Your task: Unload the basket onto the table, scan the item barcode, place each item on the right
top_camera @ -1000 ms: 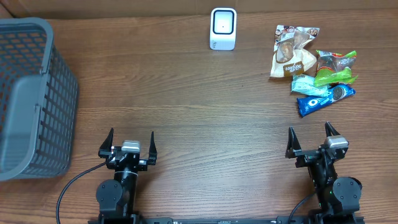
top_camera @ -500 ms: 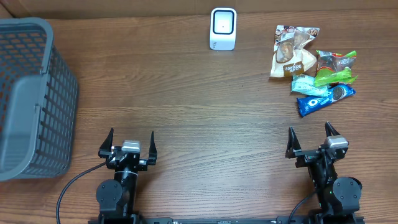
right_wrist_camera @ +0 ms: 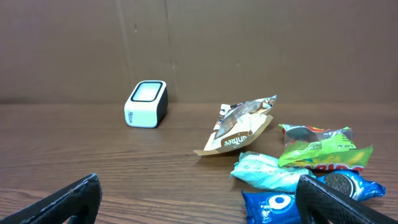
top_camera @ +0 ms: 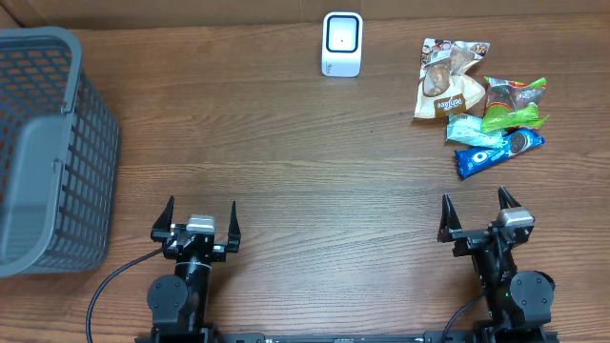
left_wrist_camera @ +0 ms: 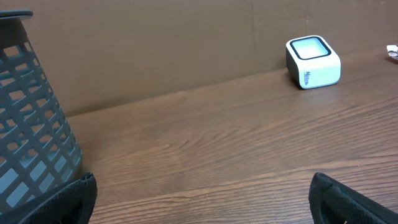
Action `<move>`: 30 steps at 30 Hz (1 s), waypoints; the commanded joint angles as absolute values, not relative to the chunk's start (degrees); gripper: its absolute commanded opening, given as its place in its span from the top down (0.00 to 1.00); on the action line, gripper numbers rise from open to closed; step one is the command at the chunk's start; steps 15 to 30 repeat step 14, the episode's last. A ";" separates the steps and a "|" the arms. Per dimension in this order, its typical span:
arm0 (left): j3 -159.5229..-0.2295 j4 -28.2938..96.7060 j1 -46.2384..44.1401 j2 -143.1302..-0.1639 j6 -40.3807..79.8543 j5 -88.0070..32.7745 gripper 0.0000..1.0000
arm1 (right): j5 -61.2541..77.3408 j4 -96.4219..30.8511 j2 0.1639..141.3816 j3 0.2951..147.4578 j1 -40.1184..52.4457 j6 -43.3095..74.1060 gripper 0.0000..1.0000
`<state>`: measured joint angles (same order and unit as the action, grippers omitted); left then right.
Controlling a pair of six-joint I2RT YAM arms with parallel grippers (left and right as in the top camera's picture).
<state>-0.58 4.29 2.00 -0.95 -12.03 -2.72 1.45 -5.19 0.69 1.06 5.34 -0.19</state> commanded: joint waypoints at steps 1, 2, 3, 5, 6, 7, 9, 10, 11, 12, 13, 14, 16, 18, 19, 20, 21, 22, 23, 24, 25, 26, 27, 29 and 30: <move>-0.27 4.32 2.33 -0.25 -12.69 -2.37 0.00 | 1.13 -4.82 0.23 0.47 5.45 -0.03 0.00; -0.27 4.29 2.33 -0.25 -12.69 -2.39 0.00 | 1.10 -4.82 0.23 0.47 5.45 -0.01 0.00; -0.27 4.32 2.33 -0.25 -12.69 -2.39 0.00 | 1.10 -4.82 0.23 0.47 5.45 -0.01 0.00; -0.27 4.29 2.33 -0.25 -12.69 -2.39 0.00 | 1.13 -4.82 0.23 0.47 5.45 -0.03 0.00; -0.27 4.29 2.33 -0.25 -12.69 -2.39 0.00 | 1.13 -4.82 0.23 0.47 5.45 -0.03 0.00; -0.27 4.29 2.33 -0.25 -12.69 -2.39 0.01 | 1.13 -4.82 0.23 0.47 5.45 -0.01 0.00; -0.27 4.29 2.33 -0.25 -12.69 -2.37 0.00 | 1.13 -4.82 0.23 0.47 5.45 -0.01 0.00; -0.27 4.29 2.33 -0.25 -12.69 -2.39 0.00 | 1.13 -4.82 0.23 0.47 5.45 -0.03 0.00; -0.27 4.29 2.33 -0.25 -12.69 -2.39 0.00 | 1.13 -4.82 0.23 0.47 5.45 -0.03 0.00; -0.27 4.29 2.33 -0.25 -12.69 -2.39 0.00 | 1.13 -4.82 0.23 0.47 5.45 -0.03 0.00; -0.27 4.32 2.33 -0.25 -12.69 -2.39 0.00 | 1.13 -4.82 0.23 0.47 5.45 -0.03 0.00; -0.27 4.29 2.33 -0.25 -12.69 -2.39 0.00 | 1.13 -4.82 0.23 0.47 5.45 -0.03 0.00; -0.27 4.29 2.33 -0.25 -12.69 -2.39 0.00 | 1.13 -4.82 0.23 0.47 5.45 -0.03 0.00; -0.27 4.29 2.33 -0.25 -12.69 -2.39 0.00 | 1.13 -4.82 0.23 0.47 5.45 -0.03 0.00; -0.27 4.29 2.33 -0.25 -12.69 -2.39 0.00 | 1.13 -4.82 0.23 0.47 5.45 -0.03 0.00; -0.27 4.29 2.33 -0.25 -12.69 -2.39 0.00 | 1.13 -4.82 0.23 0.47 5.45 -0.03 0.00; -0.27 4.29 2.33 -0.25 -12.69 -2.39 0.00 | 1.13 -4.82 0.23 0.47 5.45 -0.03 0.00; -0.27 4.29 2.33 -0.25 -12.69 -2.39 0.00 | 1.13 -4.82 0.23 0.47 5.45 -0.03 0.00; -0.27 4.29 2.33 -0.25 -12.69 -2.39 0.00 | 1.13 -4.82 0.23 0.47 5.45 -0.03 0.00; -0.27 4.29 2.33 -0.25 -12.69 -2.39 0.00 | 1.13 -4.82 0.23 0.47 5.45 -0.03 0.00; -0.27 4.29 2.33 -0.25 -12.69 -2.39 0.00 | 1.13 -4.82 0.23 0.47 5.45 -0.03 0.00; -0.27 4.29 2.33 -0.25 -12.69 -2.39 0.00 | 1.13 -4.82 0.23 0.47 5.45 -0.03 0.00; -0.27 4.29 2.33 -0.25 -12.69 -2.39 0.00 | 1.13 -4.82 0.23 0.47 5.45 -0.03 0.00; -0.27 4.29 2.33 -0.25 -12.69 -2.39 0.00 | 1.13 -4.82 0.23 0.47 5.45 -0.03 0.00; -0.27 4.29 2.33 -0.25 -12.69 -2.39 0.00 | 1.13 -4.82 0.23 0.47 5.45 -0.03 0.00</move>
